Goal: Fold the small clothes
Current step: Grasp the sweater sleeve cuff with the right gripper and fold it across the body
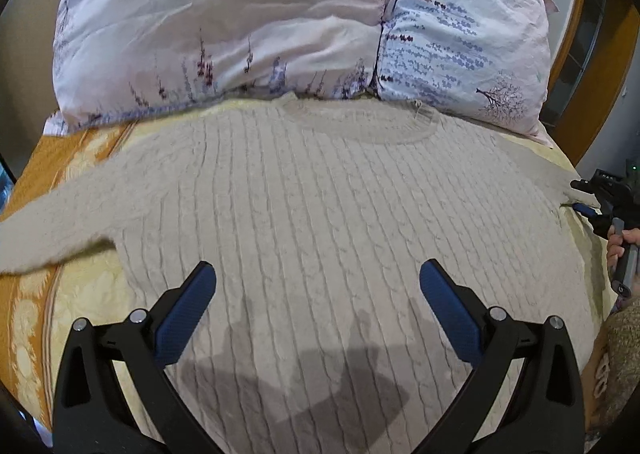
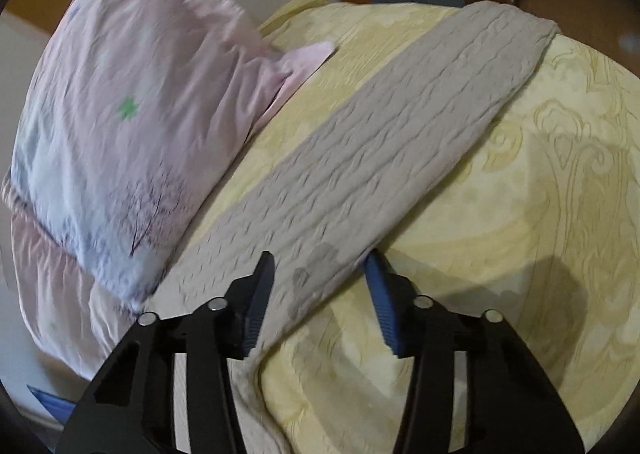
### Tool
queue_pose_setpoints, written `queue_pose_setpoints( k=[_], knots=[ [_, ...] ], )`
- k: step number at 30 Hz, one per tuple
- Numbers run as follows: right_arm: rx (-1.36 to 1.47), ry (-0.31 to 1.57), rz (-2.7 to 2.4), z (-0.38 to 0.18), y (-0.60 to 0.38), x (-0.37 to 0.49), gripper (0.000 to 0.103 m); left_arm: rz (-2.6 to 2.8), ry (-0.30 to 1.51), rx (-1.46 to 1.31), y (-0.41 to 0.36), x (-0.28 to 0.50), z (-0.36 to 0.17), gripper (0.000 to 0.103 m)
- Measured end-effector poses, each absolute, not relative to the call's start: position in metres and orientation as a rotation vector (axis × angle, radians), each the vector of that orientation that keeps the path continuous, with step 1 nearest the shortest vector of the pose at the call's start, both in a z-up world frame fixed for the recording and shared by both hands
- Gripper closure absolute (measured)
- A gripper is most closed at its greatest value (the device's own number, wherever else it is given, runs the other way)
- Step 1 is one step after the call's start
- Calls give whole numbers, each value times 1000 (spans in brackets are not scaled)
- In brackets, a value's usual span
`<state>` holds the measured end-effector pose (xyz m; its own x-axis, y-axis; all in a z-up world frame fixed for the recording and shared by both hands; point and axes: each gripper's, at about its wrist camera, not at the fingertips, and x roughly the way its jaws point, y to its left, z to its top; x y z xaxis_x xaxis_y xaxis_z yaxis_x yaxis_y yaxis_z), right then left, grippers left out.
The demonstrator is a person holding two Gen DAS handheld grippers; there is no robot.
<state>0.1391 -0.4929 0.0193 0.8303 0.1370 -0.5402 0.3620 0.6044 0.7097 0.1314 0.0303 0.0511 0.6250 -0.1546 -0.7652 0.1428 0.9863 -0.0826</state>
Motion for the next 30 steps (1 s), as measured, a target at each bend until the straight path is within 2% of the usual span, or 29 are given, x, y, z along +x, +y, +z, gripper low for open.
queue_pose_setpoints(
  k=[2, 6, 11, 17, 24, 30],
  knots=[
    [942, 587, -165, 15, -499, 143, 63, -159, 859, -4, 31, 135, 56, 2],
    [970, 546, -228, 8, -517, 142, 68, -170, 843, -24, 35, 145, 61, 2],
    [951, 536, -248, 4, -522, 144, 87, -206, 871, -57, 35, 156, 54, 2],
    [842, 466, -231, 28, -508, 140, 91, -248, 861, -106, 36, 158, 49, 2],
    [670, 387, -79, 79, -454, 143, 92, -228, 850, -121, 39, 160, 49, 2],
    [553, 436, 149, 92, -373, 155, 92, -220, 850, -147, 43, 162, 49, 2]
  ],
)
